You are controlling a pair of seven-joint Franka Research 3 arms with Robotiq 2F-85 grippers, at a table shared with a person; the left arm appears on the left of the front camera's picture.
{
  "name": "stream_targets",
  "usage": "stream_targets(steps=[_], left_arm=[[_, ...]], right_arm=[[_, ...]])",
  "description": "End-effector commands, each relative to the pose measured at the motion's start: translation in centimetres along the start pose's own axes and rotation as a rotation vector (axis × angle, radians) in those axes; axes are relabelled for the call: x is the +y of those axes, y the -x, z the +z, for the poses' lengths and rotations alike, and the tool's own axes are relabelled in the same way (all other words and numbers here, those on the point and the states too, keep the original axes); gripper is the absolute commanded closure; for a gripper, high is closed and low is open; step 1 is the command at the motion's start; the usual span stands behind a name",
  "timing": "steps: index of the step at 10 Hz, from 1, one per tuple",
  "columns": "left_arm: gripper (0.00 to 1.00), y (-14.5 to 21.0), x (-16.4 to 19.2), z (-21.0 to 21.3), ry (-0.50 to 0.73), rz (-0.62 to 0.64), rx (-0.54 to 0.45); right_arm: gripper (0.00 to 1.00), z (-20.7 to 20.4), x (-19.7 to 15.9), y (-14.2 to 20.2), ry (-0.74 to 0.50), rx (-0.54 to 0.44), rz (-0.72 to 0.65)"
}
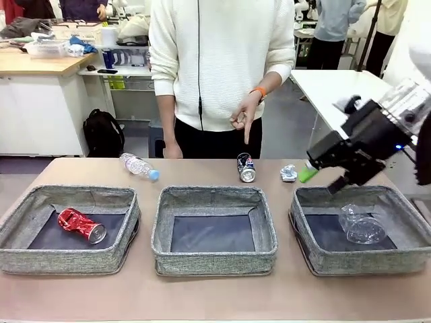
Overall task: Sort the waste into the appropriate baskets.
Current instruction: Pick up the waste item pointed out by the person.
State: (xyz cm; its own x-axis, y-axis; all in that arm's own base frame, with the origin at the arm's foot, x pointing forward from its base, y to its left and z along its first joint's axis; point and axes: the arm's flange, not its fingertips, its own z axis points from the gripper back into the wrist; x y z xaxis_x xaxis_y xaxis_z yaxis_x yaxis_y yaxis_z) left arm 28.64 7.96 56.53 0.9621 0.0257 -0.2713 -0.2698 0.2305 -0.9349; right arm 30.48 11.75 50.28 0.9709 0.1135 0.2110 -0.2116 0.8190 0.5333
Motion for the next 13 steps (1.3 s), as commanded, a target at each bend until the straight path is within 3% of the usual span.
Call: stream_targets(steps=[1,5,7,9,13], left_arm=[[0.0,0.3,-0.2,0.1,0.009,-0.009,0.006],[0.0,0.3,-0.2,0.1,0.009,-0.009,0.006],[0.0,0.3,-0.2,0.1,0.009,-0.009,0.006],[0.0,0.3,-0.2,0.1,0.009,-0.009,0.006],[0.0,0.3,-0.2,0.1,0.009,-0.009,0.006]], right_arm=[[0.0,-0.1,-0.8,0.6,0.004,0.075,-0.051],[0.0,-0.5,-0.5,0.4,-0.002,0.041,-0.019],[0.0,-3.0,0.5,-4.2,0.128,-0.077,0.01],[0.0,-6.8,1.7,-11.1,0.399,-0.104,0.023],[0.0,-16.1,3.7,-20.0,0.471,-0.105,-0.049]])
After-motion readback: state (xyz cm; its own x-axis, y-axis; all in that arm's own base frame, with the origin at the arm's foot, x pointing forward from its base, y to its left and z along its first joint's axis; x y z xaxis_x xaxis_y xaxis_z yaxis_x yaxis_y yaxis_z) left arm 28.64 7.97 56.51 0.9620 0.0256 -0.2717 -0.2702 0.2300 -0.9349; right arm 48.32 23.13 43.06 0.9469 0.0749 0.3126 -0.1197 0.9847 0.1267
